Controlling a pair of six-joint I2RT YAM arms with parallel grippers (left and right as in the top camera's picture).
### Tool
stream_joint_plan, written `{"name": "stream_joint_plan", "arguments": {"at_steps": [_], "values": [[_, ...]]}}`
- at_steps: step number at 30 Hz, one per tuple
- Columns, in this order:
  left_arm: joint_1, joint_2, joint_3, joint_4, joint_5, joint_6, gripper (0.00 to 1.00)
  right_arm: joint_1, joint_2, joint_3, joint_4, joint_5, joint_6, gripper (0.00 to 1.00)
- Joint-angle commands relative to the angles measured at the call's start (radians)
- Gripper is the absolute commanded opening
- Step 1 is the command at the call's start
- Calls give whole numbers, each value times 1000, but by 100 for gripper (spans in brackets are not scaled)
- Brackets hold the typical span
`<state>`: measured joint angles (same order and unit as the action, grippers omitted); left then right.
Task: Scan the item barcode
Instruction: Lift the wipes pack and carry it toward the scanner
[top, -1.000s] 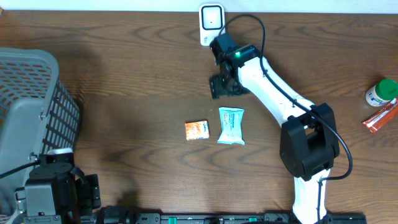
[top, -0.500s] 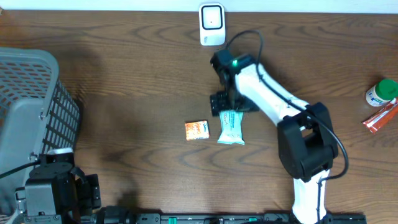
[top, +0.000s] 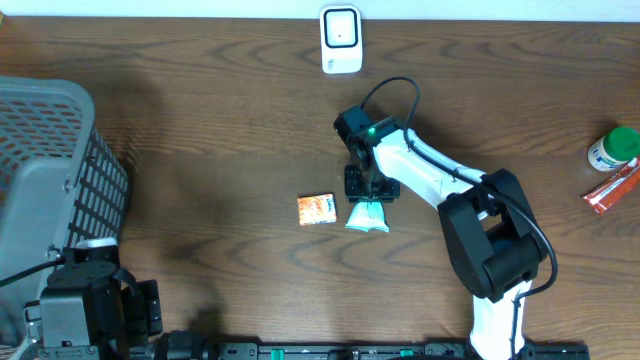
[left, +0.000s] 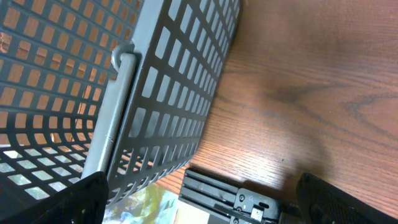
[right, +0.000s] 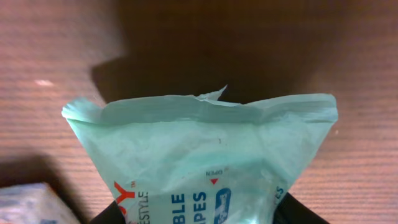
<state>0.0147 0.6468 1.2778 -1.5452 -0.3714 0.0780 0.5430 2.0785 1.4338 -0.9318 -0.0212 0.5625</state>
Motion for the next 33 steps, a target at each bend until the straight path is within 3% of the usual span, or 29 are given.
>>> {"name": "stream_joint_plan", "arguments": {"at_steps": [1,7,10,12,20,22,24,27,33], "values": [[-5,-3,2,-2,-3,-5,96,-31,37,126,37,0,-75,39],[-5,-3,2,-2,-3,-5,96,-68,37,257,211,1,-179,44],[-5,-3,2,-2,-3,-5,96,-73,37,257,245,3,-179,80],[-5,-3,2,-2,-3,-5,96,-73,36,257,238,8,-200,97],[-5,-3,2,-2,-3,-5,96,-114,14,258,157,-145,-212,99],[-5,-3,2,-2,-3,-5,96,-145,18,258,193,-150,-253,99],[-5,-3,2,-2,-3,-5,96,-171,21,258,248,-208,-415,99],[-5,-3,2,-2,-3,-5,96,-200,31,258,288,-242,-410,99],[-5,-3,2,-2,-3,-5,96,-249,125,258,431,-506,-491,99]]}}
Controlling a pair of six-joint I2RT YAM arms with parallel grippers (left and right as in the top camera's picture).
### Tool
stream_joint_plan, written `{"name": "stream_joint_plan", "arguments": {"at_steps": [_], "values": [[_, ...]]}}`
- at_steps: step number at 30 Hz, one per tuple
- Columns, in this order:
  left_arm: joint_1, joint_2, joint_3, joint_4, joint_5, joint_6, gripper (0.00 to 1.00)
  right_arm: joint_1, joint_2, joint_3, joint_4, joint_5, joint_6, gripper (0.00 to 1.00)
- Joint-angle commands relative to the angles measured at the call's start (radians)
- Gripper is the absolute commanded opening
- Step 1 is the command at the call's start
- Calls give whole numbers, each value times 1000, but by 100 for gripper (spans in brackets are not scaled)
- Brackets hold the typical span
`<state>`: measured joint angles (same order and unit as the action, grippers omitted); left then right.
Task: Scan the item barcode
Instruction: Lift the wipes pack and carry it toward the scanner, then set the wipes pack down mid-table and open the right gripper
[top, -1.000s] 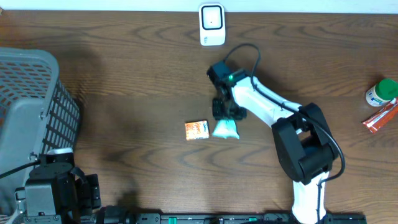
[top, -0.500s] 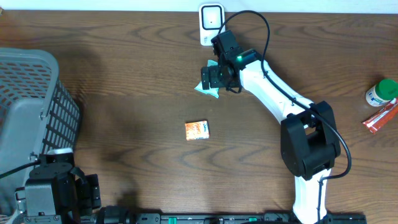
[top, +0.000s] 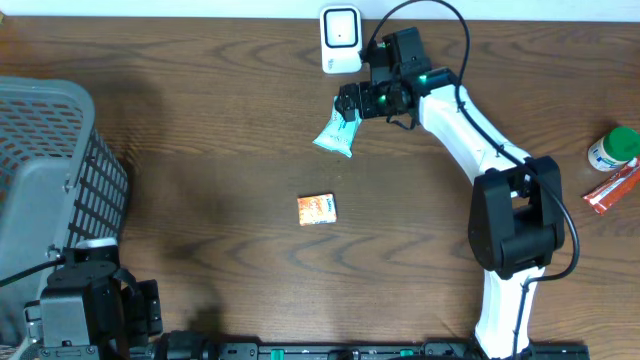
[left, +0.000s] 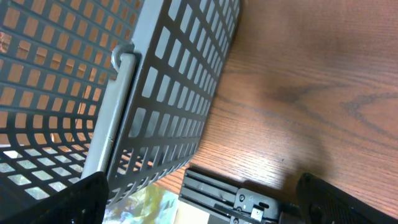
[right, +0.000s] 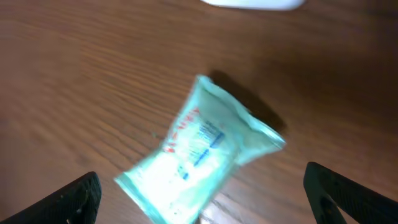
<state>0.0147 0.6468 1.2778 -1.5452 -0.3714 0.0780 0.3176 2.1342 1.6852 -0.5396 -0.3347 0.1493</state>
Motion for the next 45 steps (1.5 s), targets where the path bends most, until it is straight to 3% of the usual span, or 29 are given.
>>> {"name": "stream_joint_plan", "arguments": {"at_steps": [1,8,14,17,29,30,31,32,33,36,37,45], "values": [[-5,-3,2,-2,-3,-5,96,-31,95,7,60,-213,-77,99],[-5,-3,2,-2,-3,-5,96,-101,211,7,134,-217,-82,99],[-5,-3,2,-2,-3,-5,96,-141,219,7,98,-225,-142,99],[-5,-3,2,-2,-3,-5,96,-136,223,7,87,-278,-201,99],[-5,-3,2,-2,-3,-5,96,-53,414,7,112,-445,-203,98],[-5,-3,2,-2,-3,-5,96,-47,421,7,108,-444,-204,94],[-5,-3,2,-2,-3,-5,96,-35,428,7,93,-442,-212,72],[-5,-3,2,-2,-3,-5,96,-32,428,7,87,-442,-211,63],[-5,-3,2,-2,-3,-5,96,-29,428,7,80,-442,-212,44],[-5,-3,2,-2,-3,-5,96,-30,426,7,47,-443,-216,8],[-5,-3,2,-2,-3,-5,96,-35,426,8,24,-449,-219,1],[-5,-3,2,-2,-3,-5,96,-117,260,22,-206,-532,-310,1]]}}
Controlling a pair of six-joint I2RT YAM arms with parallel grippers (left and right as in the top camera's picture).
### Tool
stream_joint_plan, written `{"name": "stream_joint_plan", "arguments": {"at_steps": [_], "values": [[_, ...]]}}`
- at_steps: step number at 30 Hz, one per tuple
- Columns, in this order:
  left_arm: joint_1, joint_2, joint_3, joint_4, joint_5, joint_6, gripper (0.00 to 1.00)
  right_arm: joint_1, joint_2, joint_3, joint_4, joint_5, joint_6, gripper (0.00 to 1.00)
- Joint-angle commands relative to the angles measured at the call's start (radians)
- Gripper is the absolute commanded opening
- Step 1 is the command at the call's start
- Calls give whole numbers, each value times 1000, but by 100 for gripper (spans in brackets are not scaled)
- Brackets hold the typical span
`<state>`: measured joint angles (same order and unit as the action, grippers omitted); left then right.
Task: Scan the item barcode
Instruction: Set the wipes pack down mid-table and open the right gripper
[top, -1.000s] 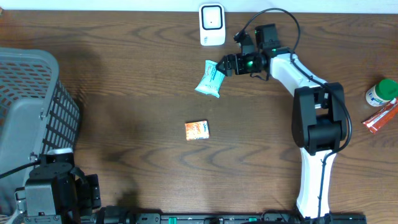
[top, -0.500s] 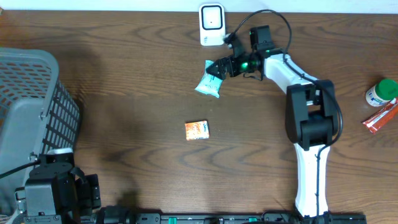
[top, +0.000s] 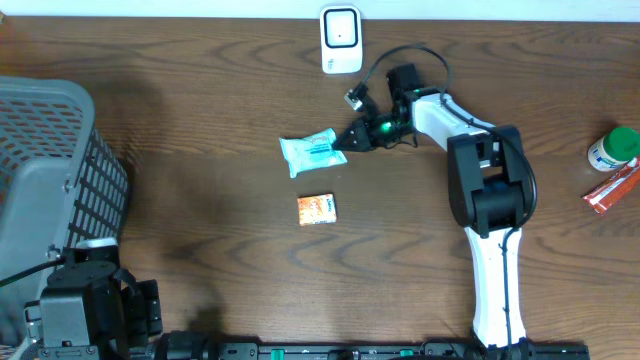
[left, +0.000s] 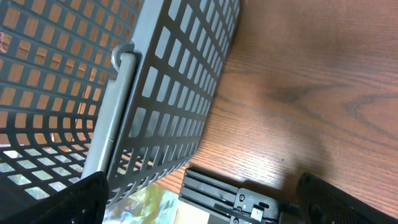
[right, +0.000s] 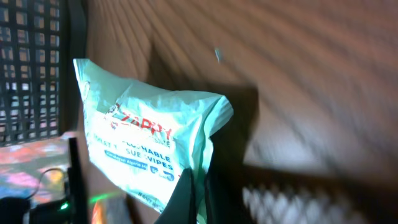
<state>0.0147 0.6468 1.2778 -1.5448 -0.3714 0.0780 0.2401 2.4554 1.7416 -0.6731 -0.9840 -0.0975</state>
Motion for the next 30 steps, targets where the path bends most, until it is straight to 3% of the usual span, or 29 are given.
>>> {"name": "stream_joint_plan", "arguments": {"at_steps": [1,8,11,13,15,16,21,30], "values": [[-5,-3,2,-3,-3,-5,96,-51,-98,-35,-92,117,-68,1],[-5,-3,2,-3,-3,-5,96,-114,-467,-35,-235,161,-101,2],[-5,-3,2,-3,-3,-5,96,-111,-591,-35,-259,363,-53,1],[-5,-3,2,-3,-3,-5,96,-97,-629,-35,-295,443,-50,37],[-5,-3,2,-3,-3,-5,96,-69,-621,-51,-347,425,-53,85],[-5,-3,2,-3,-3,-5,96,-59,-612,-68,-348,410,-64,99],[-5,-3,2,-3,-3,-5,96,-26,-521,-201,-173,386,-114,99],[-5,-3,2,-3,-3,-5,96,-20,-330,-206,95,154,-196,99]]}}
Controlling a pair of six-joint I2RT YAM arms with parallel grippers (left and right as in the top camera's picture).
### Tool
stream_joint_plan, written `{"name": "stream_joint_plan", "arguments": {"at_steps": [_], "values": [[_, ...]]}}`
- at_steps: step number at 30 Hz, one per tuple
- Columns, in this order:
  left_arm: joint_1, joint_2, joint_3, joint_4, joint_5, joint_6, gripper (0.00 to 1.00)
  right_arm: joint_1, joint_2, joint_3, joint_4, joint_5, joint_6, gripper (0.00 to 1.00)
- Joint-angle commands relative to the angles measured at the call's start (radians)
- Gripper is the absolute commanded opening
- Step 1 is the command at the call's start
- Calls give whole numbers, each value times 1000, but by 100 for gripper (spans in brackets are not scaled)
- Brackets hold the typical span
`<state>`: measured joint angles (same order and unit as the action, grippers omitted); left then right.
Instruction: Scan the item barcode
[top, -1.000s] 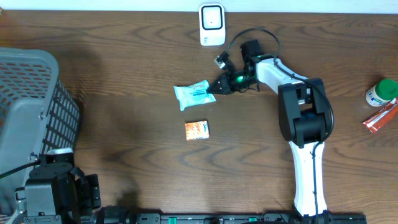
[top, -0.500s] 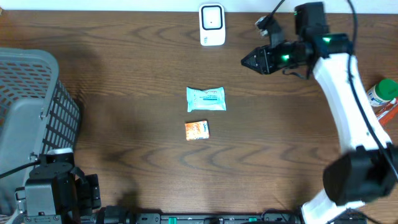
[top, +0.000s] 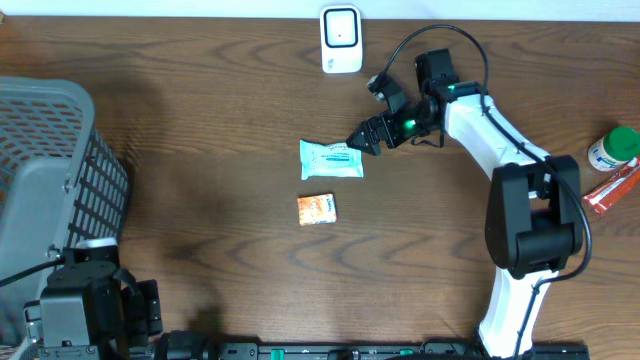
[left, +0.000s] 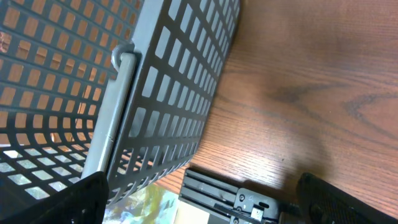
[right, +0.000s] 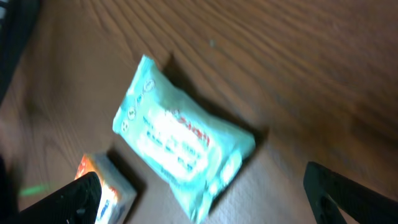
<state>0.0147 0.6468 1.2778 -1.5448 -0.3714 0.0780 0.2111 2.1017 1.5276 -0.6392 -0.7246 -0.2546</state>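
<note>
The pale green wipes pack (top: 332, 160) lies flat on the table, just above a small orange box (top: 316, 208). In the right wrist view the wipes pack (right: 183, 140) shows printed side up, with the orange box (right: 106, 190) at lower left. My right gripper (top: 365, 138) hovers off the pack's right end; the right gripper (right: 202, 208) is open and holds nothing. The white scanner (top: 341, 40) stands at the table's back edge. My left gripper (left: 202, 208) is open beside the basket, at the front left.
A grey mesh basket (top: 50, 150) fills the left side; in the left wrist view the basket wall (left: 168, 93) is close by. A green-capped bottle (top: 612, 147) and a red packet (top: 610, 190) lie at the far right edge.
The right gripper, then closed at the pack's right edge, is now open and drawn back to the right. The pack lies flat, slightly right of and nearer than before. The left arm is unchanged.
First the right gripper was shut on the pack beside the orange box. Then the pack was below the scanner with the fingers spread apart. Later the gripper pinched its right edge left of centre. Now the pack rests released above the orange box.
</note>
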Motion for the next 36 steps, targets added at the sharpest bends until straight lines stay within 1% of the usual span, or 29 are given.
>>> {"name": "stream_joint_plan", "arguments": {"at_steps": [1,6,10,16,18,19,21,22,27,30,34,35,36], "values": [[-5,-3,2,-3,-3,-5,96,12,35,8,84,-105,-39,99],[-5,-3,2,-3,-3,-5,96,36,114,8,178,-105,-42,99],[-5,-3,2,-3,-3,-5,96,51,173,8,187,-106,-65,99],[-5,-3,2,-3,-3,-5,96,79,235,8,151,-119,-107,99],[-5,-3,2,-3,-3,-5,96,87,241,7,106,-117,-146,96],[-5,-3,2,-3,-3,-5,96,89,242,7,81,-114,-169,92],[-5,-3,2,-3,-3,-5,96,91,242,8,19,-70,-196,88],[-5,-3,2,-3,-3,-5,96,91,242,7,-12,-35,-196,87],[-5,-3,2,-3,-3,-5,96,93,242,7,-104,77,-211,86],[-5,-3,2,-3,-3,-5,96,104,242,4,-121,99,-207,84],[-5,-3,2,-3,-3,-5,96,154,242,-7,-103,215,-156,84],[-5,-3,2,-3,-3,-5,96,167,242,-9,-100,234,-151,82],[-5,-3,2,-3,-3,-5,96,183,242,-13,-93,262,-141,79]]}}
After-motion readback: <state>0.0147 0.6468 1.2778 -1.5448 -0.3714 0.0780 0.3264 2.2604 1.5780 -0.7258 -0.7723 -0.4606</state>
